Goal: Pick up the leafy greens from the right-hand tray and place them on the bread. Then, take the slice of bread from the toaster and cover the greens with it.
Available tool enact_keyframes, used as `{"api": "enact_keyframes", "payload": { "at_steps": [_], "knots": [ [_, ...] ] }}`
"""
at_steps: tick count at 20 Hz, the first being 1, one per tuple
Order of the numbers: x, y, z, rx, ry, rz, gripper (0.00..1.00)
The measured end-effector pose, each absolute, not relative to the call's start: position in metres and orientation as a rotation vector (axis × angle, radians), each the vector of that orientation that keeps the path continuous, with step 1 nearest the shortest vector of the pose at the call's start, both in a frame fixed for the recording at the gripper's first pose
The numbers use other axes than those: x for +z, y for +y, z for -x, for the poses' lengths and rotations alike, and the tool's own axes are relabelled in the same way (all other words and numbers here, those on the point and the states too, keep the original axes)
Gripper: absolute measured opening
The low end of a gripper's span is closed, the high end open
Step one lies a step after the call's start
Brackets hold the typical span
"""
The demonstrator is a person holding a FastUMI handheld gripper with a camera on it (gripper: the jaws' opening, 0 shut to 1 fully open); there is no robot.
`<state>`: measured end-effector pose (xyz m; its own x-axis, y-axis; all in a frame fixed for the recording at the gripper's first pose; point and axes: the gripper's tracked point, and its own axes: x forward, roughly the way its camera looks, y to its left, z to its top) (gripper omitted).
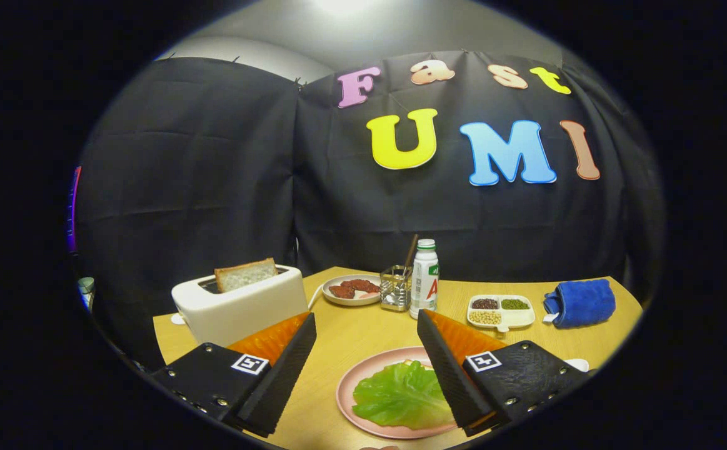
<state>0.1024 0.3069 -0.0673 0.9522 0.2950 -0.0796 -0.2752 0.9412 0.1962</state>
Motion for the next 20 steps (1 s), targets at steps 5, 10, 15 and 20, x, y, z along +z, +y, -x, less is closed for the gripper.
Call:
{"api": "enact_keyframes", "payload": {
  "at_steps": [5,10,15,20],
  "knots": [
    [-0.030,0.336,-0.097,0.326,0.035,-0.131,0.99],
    [-0.006,0.386,-0.099,0.392,-0.008,-0.140,0.99],
    [-0.002,0.442,-0.112,0.463,0.001,-0.187,0.99],
    [-0.009,0.489,-0.122,0.485,0.000,-0.180,0.99]
  ]
}}
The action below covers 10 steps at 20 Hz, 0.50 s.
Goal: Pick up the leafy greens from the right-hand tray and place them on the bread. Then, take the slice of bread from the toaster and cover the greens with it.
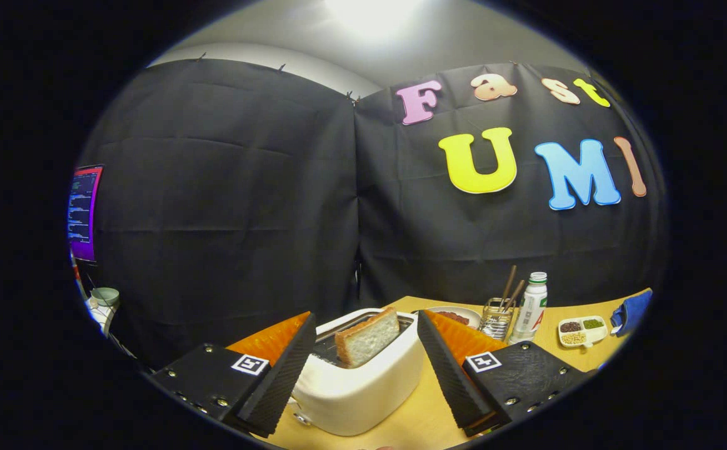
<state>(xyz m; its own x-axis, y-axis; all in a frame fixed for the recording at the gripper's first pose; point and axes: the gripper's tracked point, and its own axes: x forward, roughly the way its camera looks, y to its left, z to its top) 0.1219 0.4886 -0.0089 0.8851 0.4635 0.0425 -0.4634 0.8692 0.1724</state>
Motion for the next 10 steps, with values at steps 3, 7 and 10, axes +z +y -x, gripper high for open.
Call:
{"api": "enact_keyframes", "payload": {
  "at_steps": [3,7,10],
  "knots": [
    [-0.024,0.505,-0.132,0.470,0.010,-0.160,0.99],
    [-0.037,0.503,-0.149,0.409,0.020,-0.120,0.99],
    [-0.043,0.501,-0.159,0.382,0.026,-0.124,0.98]
  ]
}}
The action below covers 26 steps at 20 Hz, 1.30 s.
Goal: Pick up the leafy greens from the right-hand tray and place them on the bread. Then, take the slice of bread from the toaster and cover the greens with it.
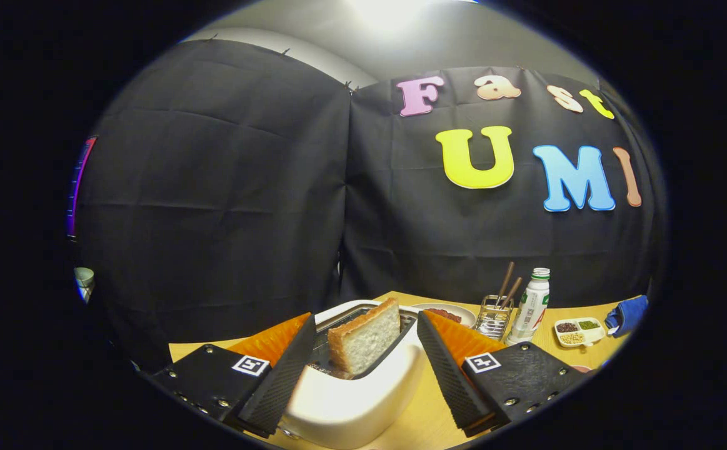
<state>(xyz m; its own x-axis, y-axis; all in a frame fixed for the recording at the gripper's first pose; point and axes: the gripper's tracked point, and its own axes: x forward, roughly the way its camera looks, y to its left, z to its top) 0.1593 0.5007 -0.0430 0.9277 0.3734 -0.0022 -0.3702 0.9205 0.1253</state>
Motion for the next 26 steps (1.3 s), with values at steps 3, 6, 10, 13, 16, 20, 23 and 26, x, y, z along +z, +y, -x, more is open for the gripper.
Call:
{"api": "enact_keyframes", "payload": {
  "at_steps": [3,6,10,13,16,20,23,26],
  "knots": [
    [-0.050,0.503,-0.160,0.414,0.064,-0.150,0.74],
    [-0.051,0.505,-0.157,0.442,0.087,-0.171,0.32],
    [-0.044,0.506,-0.146,0.478,0.073,-0.193,0.11],
    [-0.030,0.501,-0.144,0.503,0.048,-0.248,0.11],
    [-0.009,0.488,-0.141,0.508,0.012,-0.303,0.11],
    [0.018,0.467,-0.132,0.499,-0.058,-0.326,0.11],
    [0.029,0.453,-0.125,0.498,-0.079,-0.342,0.11],
    [0.030,0.431,-0.122,0.460,-0.096,-0.326,0.11]
  ]
}}
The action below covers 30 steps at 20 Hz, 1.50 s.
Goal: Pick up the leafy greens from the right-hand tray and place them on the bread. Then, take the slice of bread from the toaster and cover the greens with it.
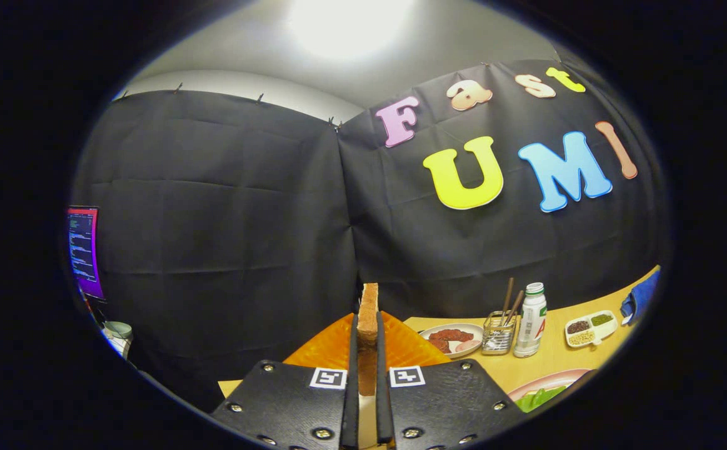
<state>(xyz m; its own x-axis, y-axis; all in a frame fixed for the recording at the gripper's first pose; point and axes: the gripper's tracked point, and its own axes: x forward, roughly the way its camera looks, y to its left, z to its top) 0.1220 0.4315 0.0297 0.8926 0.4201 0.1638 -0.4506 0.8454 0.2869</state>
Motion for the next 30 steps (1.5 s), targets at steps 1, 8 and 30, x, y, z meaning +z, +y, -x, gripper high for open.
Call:
{"api": "enact_keyframes", "payload": {
  "at_steps": [1,8,30],
  "knots": [
    [0.028,0.423,-0.122,0.447,-0.095,-0.322,0.11],
    [-0.018,0.348,-0.125,0.309,-0.019,-0.292,0.11],
    [-0.155,0.181,-0.092,-0.092,0.166,-0.245,0.11]
  ]
}}
